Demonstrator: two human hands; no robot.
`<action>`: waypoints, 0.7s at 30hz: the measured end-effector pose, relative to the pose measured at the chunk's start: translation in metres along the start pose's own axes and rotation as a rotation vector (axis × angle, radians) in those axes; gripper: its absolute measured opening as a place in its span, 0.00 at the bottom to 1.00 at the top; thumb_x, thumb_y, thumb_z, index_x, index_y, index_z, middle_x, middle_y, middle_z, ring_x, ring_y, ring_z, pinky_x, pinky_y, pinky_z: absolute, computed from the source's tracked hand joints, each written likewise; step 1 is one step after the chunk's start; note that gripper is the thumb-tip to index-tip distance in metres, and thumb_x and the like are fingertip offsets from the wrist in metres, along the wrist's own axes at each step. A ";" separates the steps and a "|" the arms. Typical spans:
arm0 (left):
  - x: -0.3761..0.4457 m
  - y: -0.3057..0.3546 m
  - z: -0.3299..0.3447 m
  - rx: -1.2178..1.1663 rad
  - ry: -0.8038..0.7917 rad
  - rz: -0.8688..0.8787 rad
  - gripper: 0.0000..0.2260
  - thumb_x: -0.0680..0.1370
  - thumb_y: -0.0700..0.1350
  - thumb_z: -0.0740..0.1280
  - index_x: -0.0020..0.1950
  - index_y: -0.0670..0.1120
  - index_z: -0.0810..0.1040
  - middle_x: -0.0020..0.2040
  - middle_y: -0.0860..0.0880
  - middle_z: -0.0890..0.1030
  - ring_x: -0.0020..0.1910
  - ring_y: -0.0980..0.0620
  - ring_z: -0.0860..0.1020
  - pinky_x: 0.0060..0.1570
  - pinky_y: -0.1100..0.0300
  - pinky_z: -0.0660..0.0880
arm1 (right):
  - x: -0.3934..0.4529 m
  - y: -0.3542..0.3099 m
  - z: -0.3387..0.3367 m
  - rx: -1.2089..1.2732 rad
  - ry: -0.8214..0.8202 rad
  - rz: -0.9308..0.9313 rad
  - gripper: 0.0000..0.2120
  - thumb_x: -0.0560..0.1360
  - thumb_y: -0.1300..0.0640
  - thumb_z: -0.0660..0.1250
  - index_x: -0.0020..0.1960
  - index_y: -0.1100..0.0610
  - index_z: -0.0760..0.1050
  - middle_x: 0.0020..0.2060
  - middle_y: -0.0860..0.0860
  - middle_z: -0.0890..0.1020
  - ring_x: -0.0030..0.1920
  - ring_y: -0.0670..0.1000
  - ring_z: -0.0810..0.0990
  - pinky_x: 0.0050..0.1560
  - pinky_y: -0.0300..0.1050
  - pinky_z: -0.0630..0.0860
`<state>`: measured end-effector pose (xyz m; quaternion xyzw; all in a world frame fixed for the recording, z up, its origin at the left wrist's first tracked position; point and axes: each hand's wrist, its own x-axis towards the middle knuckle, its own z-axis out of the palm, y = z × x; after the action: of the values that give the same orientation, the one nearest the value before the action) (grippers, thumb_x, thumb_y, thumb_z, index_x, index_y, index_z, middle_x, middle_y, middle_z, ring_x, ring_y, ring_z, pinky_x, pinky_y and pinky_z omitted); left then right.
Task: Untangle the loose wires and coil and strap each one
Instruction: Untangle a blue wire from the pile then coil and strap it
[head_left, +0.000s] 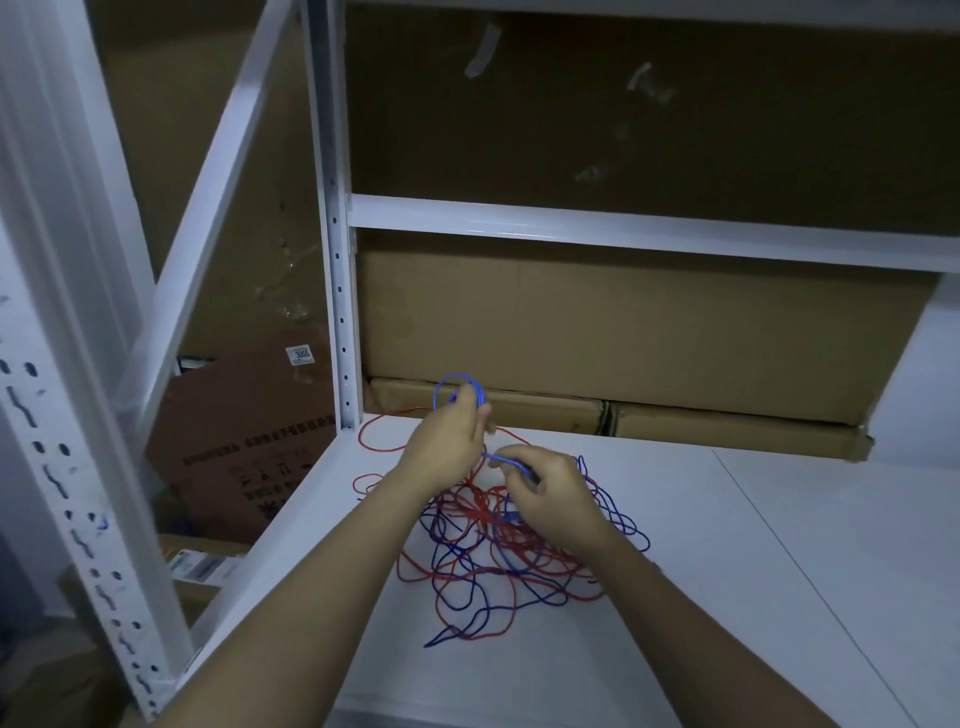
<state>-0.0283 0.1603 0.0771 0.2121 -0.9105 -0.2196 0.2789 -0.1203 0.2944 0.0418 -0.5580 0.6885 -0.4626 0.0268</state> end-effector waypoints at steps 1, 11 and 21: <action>-0.002 -0.004 0.002 0.038 -0.077 -0.003 0.09 0.84 0.50 0.52 0.48 0.47 0.64 0.36 0.47 0.75 0.34 0.46 0.73 0.31 0.55 0.63 | 0.002 0.000 -0.004 -0.005 0.035 0.000 0.11 0.78 0.61 0.62 0.49 0.46 0.78 0.30 0.46 0.78 0.26 0.51 0.70 0.28 0.44 0.66; -0.023 -0.005 -0.013 -0.092 -0.404 -0.057 0.19 0.83 0.57 0.51 0.40 0.50 0.73 0.38 0.50 0.73 0.40 0.52 0.72 0.41 0.62 0.66 | 0.017 0.020 -0.020 -0.383 -0.017 -0.013 0.15 0.71 0.42 0.71 0.43 0.54 0.82 0.43 0.47 0.80 0.49 0.45 0.69 0.46 0.40 0.68; -0.035 -0.009 -0.023 0.235 -0.866 -0.111 0.16 0.82 0.55 0.55 0.43 0.47 0.76 0.38 0.51 0.74 0.36 0.56 0.69 0.40 0.63 0.66 | 0.018 0.016 -0.012 -0.422 -0.050 0.185 0.10 0.75 0.54 0.69 0.52 0.58 0.82 0.43 0.54 0.85 0.41 0.50 0.80 0.42 0.40 0.73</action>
<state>0.0136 0.1645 0.0752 0.1795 -0.9493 -0.1977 -0.1658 -0.1456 0.2866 0.0472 -0.4970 0.8172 -0.2901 -0.0313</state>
